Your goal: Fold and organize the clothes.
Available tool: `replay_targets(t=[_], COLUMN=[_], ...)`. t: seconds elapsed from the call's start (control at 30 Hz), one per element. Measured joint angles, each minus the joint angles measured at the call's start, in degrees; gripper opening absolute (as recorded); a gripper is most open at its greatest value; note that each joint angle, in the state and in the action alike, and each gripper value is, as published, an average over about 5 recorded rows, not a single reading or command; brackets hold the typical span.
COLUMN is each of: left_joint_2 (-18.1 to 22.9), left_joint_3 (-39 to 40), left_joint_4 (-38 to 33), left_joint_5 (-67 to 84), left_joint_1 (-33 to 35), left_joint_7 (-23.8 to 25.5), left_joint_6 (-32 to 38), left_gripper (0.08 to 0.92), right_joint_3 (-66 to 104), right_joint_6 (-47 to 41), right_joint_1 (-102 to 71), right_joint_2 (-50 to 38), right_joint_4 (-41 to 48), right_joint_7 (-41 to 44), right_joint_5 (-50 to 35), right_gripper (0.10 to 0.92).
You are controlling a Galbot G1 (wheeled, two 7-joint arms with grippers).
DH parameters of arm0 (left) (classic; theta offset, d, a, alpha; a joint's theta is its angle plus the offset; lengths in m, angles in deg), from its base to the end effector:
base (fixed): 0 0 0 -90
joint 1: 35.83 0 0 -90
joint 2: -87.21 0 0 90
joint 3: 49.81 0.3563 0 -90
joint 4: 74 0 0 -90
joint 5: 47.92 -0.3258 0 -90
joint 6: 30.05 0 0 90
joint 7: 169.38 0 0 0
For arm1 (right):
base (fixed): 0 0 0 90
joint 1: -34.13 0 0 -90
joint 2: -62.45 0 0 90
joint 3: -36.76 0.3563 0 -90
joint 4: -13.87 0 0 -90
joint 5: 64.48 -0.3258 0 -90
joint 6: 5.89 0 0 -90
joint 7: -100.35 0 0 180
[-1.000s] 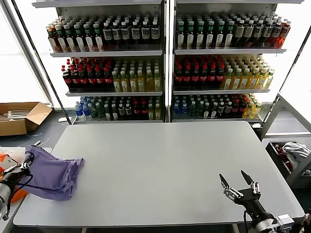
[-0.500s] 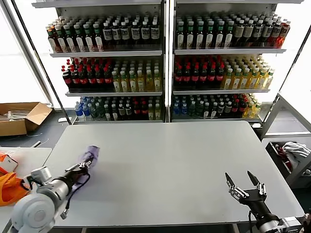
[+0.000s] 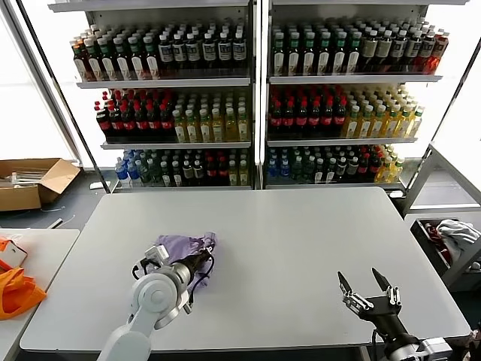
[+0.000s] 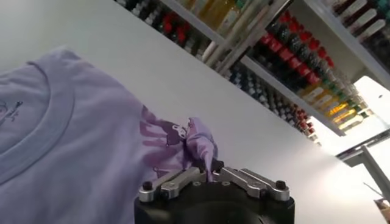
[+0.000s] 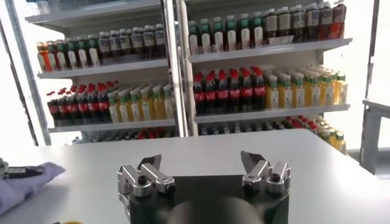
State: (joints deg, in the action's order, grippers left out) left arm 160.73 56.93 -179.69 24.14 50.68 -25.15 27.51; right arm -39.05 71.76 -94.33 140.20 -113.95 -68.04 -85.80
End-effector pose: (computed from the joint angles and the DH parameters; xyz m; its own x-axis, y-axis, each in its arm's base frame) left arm 0.3170 -0.0106 -0.2640 -0.7773 0.3126 0.5460 -0.0866 0.8064 -0.5849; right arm 0.1086 -0.0949 -0.2645 -0.9724 -0.1548 0.1745 -0.1408 0.9859 0.0900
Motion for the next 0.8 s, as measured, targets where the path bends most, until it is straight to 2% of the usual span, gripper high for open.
replay_targets(t=[0.17, 0.27, 0.5, 0.8], left_joint_2=[2.9, 3.5, 2.2, -2.3], left_joint_3=[1.0, 0.9, -1.4, -7.8], left_joint_4=[0.2, -1.5, -7.2, -12.9], left_joint_5=[0.9, 2.1, 5.2, 8.0], left_joint_1=[-1.9, -1.5, 1.4, 4.9], left_joint_7=[-0.7, -0.6, 1.5, 5.2], left_joint_6=[0.1, 0.1, 0.3, 0.6], left_gripper=[0.116, 0.165, 0.367, 0.618], right_joint_3=[-4.0, -7.0, -15.4, -25.5], right_joint_6=[-1.3, -2.3, -5.4, -8.5], right_joint_1=[1.3, 2.7, 7.9, 15.6], right_joint_2=[-0.5, -1.0, -2.4, -2.6], right_joint_4=[0.6, 1.3, 3.7, 8.2], right_joint_7=[-1.1, -2.1, -5.3, -10.9], right_joint_5=[2.1, 2.9, 2.8, -1.1], right_gripper=[0.823, 0.823, 0.823, 0.823])
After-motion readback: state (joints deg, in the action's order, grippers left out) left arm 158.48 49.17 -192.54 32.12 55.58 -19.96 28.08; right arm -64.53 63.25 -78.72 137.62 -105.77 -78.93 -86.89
